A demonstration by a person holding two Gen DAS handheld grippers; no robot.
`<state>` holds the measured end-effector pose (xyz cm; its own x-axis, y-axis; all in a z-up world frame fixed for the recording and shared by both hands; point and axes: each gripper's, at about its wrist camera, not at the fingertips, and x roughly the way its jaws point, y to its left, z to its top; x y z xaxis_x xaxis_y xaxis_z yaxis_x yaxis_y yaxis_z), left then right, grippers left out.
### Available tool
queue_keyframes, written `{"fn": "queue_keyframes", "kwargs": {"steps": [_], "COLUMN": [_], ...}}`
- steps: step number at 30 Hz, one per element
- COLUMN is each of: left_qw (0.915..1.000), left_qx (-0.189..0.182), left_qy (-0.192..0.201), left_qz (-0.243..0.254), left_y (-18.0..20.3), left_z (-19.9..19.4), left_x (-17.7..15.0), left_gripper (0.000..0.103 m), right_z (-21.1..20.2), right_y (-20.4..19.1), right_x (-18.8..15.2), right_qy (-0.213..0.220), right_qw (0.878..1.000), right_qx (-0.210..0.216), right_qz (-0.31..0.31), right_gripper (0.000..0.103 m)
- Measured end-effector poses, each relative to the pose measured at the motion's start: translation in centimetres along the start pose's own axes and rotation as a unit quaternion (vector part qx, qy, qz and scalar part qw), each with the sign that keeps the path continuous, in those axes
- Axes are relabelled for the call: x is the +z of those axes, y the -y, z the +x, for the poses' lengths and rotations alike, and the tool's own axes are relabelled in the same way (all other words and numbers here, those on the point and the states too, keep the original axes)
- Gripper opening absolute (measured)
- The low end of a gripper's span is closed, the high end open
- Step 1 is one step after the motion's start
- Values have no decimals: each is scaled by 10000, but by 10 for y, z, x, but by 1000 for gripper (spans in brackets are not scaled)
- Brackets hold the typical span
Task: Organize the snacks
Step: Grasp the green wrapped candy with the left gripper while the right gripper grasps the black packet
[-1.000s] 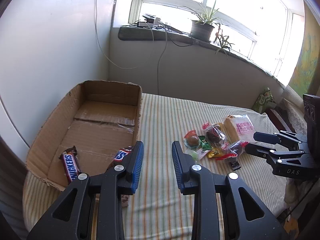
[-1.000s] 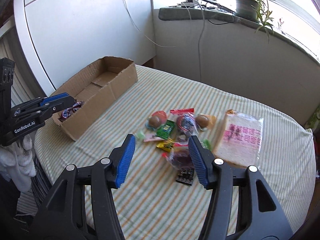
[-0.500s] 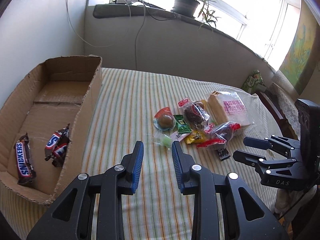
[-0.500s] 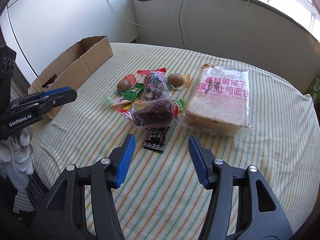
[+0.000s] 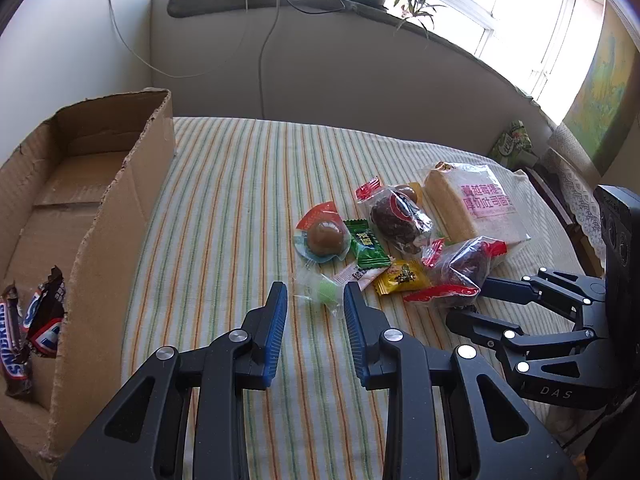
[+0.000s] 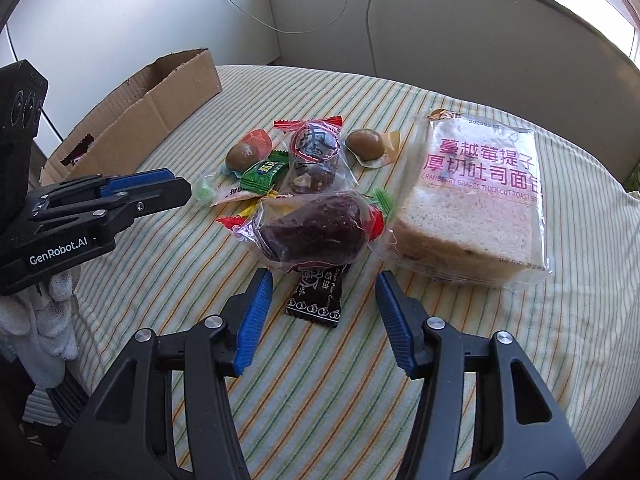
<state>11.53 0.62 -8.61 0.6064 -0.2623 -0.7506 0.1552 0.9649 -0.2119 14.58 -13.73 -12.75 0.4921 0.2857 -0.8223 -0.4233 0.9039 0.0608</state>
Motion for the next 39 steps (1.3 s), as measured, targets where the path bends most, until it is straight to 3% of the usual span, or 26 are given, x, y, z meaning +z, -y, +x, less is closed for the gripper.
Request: {"fn": "queue_keyframes", "kwargs": {"steps": [8,12,16,39], "left_qw": [9996,9995,9993,9994], "left_qx": [60,76,105,-49], "left_qy": [-168,-171,-177,173], "left_qz": [215,259,302,299], "left_y": [6,6,7,15], "left_z": [17,18,20,-14], "left_x": [1,0,1,-2], "left_gripper": [28,27,18,16], "right_z": [5,5,4,-36], "right_y": [-9,-11,-12,2], "right_x": [2,3,2,-16], "right_qy": [-29,-50,-66,151], "right_qw": [9995,9991,9988,9990], "right_qx": [-239,-318,-385,-412], "right_qz": [-202,-265,-295,21], "right_gripper": [48,39,28,27]}}
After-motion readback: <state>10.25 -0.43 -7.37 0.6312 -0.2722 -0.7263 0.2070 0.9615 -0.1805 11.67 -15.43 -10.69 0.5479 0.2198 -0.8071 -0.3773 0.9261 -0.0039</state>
